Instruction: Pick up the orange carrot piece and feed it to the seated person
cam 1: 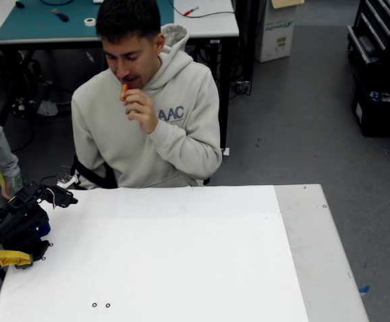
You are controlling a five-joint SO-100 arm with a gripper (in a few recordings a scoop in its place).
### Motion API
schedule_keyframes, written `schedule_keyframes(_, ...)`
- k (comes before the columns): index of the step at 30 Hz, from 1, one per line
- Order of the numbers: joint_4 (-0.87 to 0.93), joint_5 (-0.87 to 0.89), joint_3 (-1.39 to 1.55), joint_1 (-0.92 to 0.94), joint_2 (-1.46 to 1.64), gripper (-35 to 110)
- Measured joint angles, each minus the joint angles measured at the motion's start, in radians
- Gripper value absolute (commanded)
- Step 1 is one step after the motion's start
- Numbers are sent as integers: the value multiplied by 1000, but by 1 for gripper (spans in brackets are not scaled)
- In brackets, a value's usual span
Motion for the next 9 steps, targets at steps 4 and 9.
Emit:
schedule_keyframes(4,0,-3,0,0,-2,-2)
schedule_keyframes(9,0,-3,0,0,-2,-2)
